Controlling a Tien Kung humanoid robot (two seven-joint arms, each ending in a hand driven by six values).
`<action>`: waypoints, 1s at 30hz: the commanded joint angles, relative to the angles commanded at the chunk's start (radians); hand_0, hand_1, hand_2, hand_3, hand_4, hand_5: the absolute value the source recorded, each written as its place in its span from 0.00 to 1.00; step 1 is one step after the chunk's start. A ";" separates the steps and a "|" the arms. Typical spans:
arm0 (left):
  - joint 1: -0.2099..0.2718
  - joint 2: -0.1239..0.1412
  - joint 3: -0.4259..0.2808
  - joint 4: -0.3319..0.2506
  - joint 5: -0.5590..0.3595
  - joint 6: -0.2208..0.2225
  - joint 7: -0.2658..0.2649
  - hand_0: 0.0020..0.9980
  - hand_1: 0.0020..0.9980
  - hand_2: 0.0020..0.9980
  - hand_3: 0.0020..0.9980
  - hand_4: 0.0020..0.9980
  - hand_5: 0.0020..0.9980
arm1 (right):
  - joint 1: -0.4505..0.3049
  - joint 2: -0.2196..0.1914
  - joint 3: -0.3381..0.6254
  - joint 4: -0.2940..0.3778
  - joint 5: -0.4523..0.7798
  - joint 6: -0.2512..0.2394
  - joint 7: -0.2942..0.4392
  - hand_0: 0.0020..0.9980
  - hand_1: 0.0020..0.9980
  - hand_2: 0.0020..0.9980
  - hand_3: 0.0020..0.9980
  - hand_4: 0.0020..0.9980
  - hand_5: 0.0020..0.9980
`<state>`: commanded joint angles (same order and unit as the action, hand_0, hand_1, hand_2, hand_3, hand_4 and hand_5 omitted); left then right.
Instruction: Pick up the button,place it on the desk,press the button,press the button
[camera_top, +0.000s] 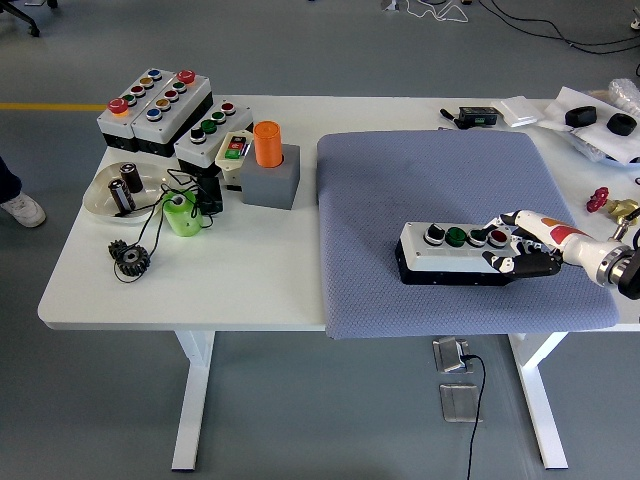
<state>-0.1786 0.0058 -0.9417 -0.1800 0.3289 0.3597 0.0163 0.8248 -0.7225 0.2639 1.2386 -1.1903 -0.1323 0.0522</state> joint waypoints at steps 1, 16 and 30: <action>-0.001 0.000 0.000 0.000 0.000 0.000 0.000 0.66 0.71 0.72 0.52 0.33 0.96 | 0.001 0.000 -0.001 0.002 0.000 0.000 0.000 0.08 0.00 0.08 0.68 0.63 0.42; -0.001 0.001 0.008 0.000 -0.011 -0.002 -0.002 0.66 0.71 0.72 0.52 0.33 0.97 | 0.000 -0.019 0.056 0.065 -0.024 -0.010 0.010 0.08 0.00 0.08 0.68 0.63 0.42; 0.010 0.000 0.005 0.000 -0.003 -0.001 -0.001 0.66 0.71 0.72 0.52 0.33 0.97 | -0.023 -0.053 0.191 0.116 -0.050 -0.046 0.003 0.10 0.00 0.09 0.71 0.63 0.41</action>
<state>-0.1684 0.0059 -0.9363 -0.1800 0.3261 0.3590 0.0149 0.8021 -0.7758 0.4548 1.3549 -1.2398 -0.1779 0.0553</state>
